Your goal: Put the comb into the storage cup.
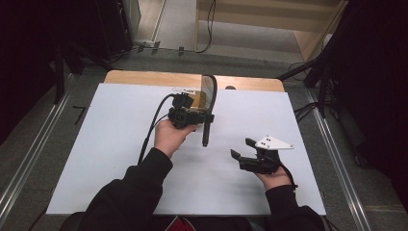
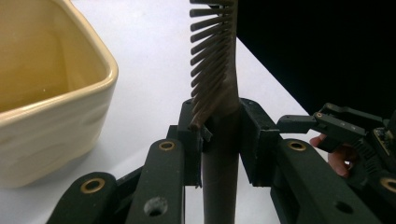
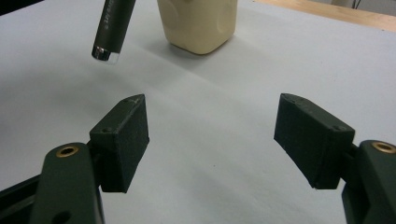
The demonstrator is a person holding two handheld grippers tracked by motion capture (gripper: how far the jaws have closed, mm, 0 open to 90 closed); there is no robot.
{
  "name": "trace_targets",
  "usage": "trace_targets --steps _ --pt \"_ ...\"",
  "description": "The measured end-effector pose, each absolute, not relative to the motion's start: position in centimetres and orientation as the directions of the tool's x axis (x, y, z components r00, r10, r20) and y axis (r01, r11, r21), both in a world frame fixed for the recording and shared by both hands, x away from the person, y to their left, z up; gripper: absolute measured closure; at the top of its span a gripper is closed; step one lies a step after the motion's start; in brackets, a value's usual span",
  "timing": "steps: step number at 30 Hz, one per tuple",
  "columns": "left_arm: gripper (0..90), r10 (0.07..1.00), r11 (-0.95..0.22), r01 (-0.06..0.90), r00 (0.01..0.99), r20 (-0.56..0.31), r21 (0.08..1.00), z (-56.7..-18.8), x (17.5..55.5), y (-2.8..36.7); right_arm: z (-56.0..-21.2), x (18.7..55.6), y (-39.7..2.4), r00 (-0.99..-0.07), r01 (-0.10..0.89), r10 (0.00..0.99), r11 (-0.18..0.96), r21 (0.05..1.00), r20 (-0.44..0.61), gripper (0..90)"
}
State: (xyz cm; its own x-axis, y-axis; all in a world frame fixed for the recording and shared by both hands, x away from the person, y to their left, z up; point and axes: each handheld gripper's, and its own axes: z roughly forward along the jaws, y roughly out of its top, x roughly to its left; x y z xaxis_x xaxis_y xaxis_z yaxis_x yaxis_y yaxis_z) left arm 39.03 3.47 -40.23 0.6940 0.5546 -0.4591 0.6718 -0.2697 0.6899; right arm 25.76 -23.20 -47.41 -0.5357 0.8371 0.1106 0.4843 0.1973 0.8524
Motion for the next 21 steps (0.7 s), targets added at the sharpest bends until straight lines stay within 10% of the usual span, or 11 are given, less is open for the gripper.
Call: trace_targets --steps 21 --pt "72.7 0.553 -0.252 0.650 0.705 -0.444 0.717 -38.3 40.2 3.8 -48.5 24.1 -24.6 -0.530 0.508 0.835 0.174 0.844 0.147 24.3"
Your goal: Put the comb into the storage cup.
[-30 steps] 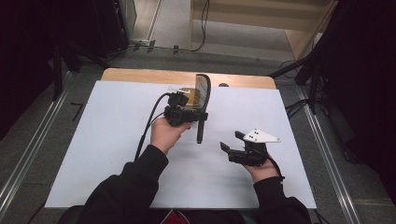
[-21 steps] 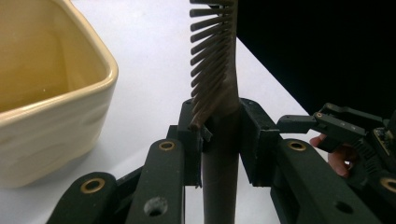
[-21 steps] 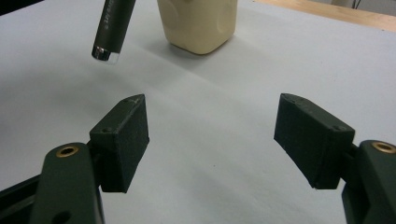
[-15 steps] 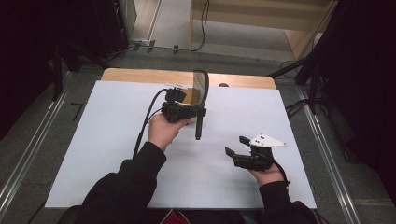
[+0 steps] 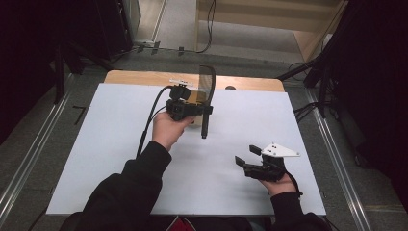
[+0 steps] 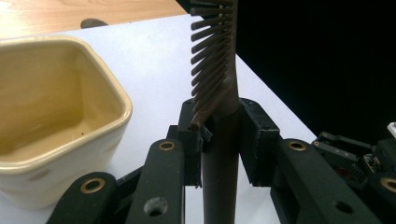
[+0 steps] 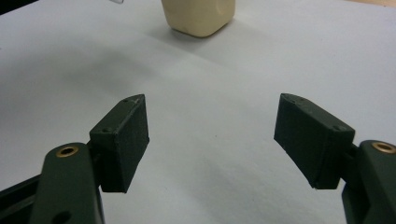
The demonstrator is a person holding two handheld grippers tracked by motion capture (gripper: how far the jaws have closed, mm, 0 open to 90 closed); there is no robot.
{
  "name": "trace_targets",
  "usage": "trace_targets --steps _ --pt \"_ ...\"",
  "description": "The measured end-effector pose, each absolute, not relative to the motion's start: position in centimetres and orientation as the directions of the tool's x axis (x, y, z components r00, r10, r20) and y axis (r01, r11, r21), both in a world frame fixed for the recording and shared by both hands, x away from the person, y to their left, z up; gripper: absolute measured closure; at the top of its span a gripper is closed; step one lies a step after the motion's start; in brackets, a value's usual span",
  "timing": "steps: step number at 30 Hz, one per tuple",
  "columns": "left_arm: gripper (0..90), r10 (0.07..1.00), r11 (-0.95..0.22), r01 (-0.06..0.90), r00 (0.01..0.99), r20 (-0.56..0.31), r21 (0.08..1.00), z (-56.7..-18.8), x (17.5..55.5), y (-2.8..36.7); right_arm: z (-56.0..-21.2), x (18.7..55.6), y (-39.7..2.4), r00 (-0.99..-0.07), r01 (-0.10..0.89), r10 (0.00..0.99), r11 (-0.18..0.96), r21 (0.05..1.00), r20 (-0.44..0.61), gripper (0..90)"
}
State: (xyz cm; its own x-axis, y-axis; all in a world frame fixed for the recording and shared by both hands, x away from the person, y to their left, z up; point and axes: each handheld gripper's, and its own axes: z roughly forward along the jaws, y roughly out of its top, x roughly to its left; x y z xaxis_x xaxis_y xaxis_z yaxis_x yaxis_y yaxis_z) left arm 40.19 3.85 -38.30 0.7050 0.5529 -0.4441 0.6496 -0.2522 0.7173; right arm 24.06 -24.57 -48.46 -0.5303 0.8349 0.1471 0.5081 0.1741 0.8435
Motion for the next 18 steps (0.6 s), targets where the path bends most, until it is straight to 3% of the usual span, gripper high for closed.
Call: trace_targets --steps 18 --pt "72.6 0.557 -0.266 0.617 0.725 -0.405 0.740 -36.9 42.2 3.6 -48.5 23.8 -25.4 -0.516 0.516 0.839 0.144 0.844 0.172 24.3"
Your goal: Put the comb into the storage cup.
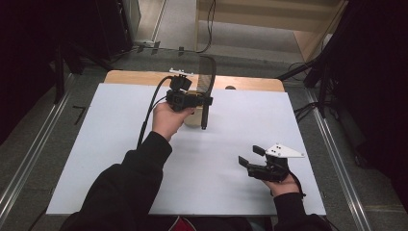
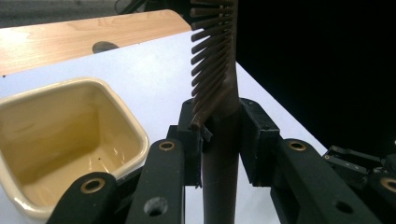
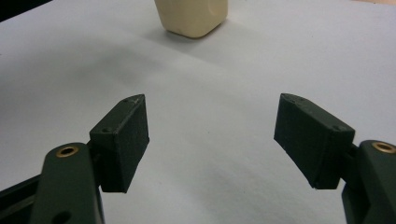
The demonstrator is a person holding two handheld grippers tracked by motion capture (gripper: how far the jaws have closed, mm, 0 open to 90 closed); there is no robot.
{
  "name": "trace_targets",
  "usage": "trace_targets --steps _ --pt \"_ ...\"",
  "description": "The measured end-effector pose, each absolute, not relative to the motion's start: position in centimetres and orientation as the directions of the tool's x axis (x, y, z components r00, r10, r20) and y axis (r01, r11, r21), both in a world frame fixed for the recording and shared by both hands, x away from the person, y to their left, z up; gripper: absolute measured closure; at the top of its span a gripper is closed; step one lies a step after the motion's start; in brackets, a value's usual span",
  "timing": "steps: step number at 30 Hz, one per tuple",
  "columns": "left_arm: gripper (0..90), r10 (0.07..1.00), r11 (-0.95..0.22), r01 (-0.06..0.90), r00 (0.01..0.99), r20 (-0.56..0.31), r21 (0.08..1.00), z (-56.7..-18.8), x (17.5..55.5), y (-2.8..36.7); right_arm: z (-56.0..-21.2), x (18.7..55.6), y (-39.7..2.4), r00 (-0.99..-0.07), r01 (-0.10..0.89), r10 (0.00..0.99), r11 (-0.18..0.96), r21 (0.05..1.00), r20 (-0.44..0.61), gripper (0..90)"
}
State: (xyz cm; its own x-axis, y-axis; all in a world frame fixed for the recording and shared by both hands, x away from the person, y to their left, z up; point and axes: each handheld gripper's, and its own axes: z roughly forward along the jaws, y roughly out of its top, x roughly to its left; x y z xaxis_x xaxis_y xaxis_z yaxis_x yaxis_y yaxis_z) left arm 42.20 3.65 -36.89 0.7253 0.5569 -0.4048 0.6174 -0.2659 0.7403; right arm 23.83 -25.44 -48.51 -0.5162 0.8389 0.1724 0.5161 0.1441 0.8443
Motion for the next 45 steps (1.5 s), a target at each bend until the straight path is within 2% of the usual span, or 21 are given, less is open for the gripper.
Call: trace_targets --steps 17,31,35,45 --pt "72.6 0.579 -0.200 0.598 0.711 -0.398 0.777 -35.3 44.5 4.8 -48.5 23.9 -25.4 -0.522 0.513 0.837 0.150 0.845 0.168 24.3" --pt "72.6 0.635 -0.164 0.582 0.680 -0.366 0.797 -34.5 46.2 6.2 -48.5 23.9 -25.3 -0.527 0.513 0.833 0.155 0.844 0.167 24.3" --pt "72.6 0.659 -0.179 0.561 0.678 -0.324 0.809 -34.4 46.7 6.2 -48.5 23.9 -25.2 -0.530 0.512 0.832 0.157 0.844 0.166 24.3" --pt "72.6 0.670 -0.162 0.559 0.667 -0.325 0.813 -35.2 47.7 6.4 -48.5 23.8 -25.0 -0.532 0.510 0.830 0.159 0.845 0.165 24.3"
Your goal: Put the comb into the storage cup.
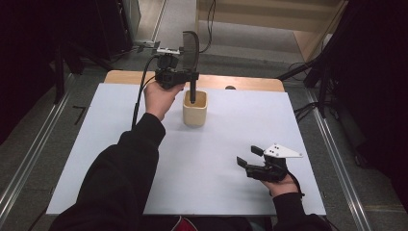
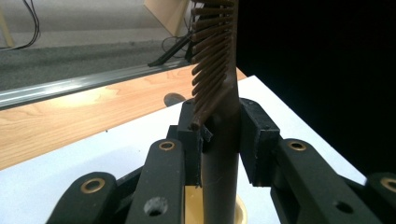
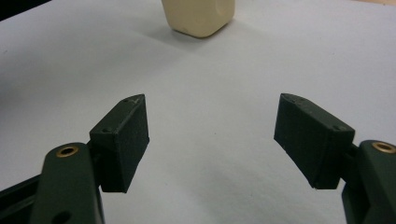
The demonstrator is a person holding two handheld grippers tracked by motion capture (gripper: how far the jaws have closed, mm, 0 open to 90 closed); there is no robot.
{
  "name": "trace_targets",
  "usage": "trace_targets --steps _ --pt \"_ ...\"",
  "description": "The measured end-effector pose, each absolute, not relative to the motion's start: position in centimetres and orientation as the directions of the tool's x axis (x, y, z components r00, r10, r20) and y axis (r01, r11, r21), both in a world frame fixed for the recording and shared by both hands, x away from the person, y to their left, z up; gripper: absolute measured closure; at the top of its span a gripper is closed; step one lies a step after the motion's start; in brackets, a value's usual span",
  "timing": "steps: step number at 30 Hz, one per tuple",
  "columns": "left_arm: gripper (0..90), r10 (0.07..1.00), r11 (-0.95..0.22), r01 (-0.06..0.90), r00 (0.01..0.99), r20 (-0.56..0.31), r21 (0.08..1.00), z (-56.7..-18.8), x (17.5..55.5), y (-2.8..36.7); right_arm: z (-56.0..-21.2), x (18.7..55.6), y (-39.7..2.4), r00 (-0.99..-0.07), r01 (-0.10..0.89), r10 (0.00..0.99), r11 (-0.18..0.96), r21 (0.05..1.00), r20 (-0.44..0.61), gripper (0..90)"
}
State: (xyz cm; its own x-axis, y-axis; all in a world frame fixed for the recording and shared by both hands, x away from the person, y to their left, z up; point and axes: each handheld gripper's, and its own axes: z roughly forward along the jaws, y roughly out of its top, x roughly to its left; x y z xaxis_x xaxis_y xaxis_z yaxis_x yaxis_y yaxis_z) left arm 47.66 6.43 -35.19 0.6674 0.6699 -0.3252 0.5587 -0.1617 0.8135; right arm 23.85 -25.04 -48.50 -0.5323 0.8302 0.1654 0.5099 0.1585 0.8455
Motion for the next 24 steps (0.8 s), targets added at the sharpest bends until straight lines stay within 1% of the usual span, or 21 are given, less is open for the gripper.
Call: trace_targets --steps 11,24 --pt "72.6 0.681 -0.162 0.542 0.666 -0.304 0.825 -35.8 48.0 6.2 -48.5 23.8 -25.0 -0.535 0.506 0.829 0.161 0.847 0.162 24.4" --pt "72.6 0.690 -0.191 0.532 0.671 -0.272 0.825 -37.0 48.1 5.4 -48.6 23.8 -24.8 -0.544 0.511 0.823 0.171 0.842 0.163 24.3"
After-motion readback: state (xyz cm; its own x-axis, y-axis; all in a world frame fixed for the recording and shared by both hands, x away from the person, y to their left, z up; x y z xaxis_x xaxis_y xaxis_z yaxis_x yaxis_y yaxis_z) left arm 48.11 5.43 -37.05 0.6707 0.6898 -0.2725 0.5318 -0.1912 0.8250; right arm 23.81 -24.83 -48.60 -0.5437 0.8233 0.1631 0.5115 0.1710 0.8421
